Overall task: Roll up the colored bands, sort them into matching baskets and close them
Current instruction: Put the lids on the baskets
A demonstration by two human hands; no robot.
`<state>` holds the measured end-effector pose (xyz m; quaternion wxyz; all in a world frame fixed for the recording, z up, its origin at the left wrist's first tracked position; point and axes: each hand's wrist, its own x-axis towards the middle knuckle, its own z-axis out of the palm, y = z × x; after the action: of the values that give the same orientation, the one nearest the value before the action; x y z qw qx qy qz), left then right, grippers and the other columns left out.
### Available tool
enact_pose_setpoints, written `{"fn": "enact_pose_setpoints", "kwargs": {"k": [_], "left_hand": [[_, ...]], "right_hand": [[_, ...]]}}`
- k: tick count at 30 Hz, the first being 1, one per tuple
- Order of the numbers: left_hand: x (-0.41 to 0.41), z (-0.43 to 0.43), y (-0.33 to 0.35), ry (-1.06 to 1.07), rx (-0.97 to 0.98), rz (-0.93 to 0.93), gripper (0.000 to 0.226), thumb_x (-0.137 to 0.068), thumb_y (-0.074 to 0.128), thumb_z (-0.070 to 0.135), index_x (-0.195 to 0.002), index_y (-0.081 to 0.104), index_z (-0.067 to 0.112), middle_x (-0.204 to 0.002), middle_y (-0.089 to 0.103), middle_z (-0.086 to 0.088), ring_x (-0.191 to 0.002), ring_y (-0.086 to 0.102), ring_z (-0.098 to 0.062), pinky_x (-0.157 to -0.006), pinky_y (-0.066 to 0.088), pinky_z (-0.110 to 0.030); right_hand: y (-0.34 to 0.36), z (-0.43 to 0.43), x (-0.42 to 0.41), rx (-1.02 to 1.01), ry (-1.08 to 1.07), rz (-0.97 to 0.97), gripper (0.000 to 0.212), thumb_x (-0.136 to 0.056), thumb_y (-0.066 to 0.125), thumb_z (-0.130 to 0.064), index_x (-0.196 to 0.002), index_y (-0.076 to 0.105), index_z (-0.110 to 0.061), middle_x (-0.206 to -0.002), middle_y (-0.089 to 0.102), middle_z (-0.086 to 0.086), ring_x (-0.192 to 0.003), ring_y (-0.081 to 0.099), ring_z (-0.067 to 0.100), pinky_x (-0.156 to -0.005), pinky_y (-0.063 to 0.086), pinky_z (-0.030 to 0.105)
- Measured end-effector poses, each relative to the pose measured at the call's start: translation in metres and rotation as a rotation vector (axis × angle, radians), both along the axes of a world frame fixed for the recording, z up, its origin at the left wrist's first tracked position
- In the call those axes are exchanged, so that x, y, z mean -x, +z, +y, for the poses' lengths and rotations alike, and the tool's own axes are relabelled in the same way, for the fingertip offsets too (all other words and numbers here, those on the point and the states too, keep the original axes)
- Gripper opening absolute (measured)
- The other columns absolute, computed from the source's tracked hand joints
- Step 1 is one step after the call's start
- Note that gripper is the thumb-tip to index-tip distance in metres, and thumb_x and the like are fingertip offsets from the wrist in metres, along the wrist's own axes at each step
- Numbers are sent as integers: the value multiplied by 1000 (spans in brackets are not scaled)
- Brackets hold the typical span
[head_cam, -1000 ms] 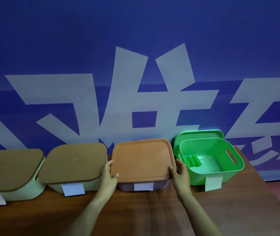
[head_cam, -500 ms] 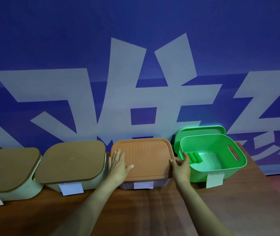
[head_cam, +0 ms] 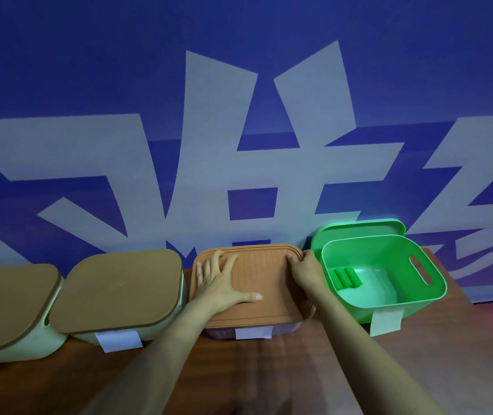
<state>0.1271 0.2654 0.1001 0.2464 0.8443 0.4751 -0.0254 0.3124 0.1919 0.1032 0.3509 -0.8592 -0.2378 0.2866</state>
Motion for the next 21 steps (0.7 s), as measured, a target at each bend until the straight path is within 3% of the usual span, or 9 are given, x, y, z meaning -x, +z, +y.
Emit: {"fn": "enact_pose_setpoints", "kwargs": {"k": [8, 14, 21], "left_hand": [[7, -3, -4, -76, -100, 37, 113, -62, 46, 89, -151, -2, 38, -154, -33, 2, -135, -40, -16, -113, -22, -46], [5, 1, -3, -86, -36, 50, 114, -62, 50, 87, -151, 0, 36, -155, -30, 2, -137, -36, -15, -113, -22, -47], [2, 3, -5, -93, -41, 75, 114, -62, 51, 86, -150, 0, 36, -155, -29, 0, -139, -35, -19, -113, -20, -49]], "right_hand": [[-8, 25, -20, -58, -104, 260, 48, -97, 47, -38, -116, 59, 4, -121, 60, 20, -107, 55, 32, -87, 40, 33], [-19, 29, -25, -55, -115, 292, 50, -96, 48, -43, -115, 60, 1, -120, 60, 17, -109, 55, 32, -94, 41, 37], [-24, 34, -29, -55, -94, 318, 45, -98, 46, -37, -114, 59, 2, -117, 61, 17, -100, 54, 29, -87, 39, 34]]}}
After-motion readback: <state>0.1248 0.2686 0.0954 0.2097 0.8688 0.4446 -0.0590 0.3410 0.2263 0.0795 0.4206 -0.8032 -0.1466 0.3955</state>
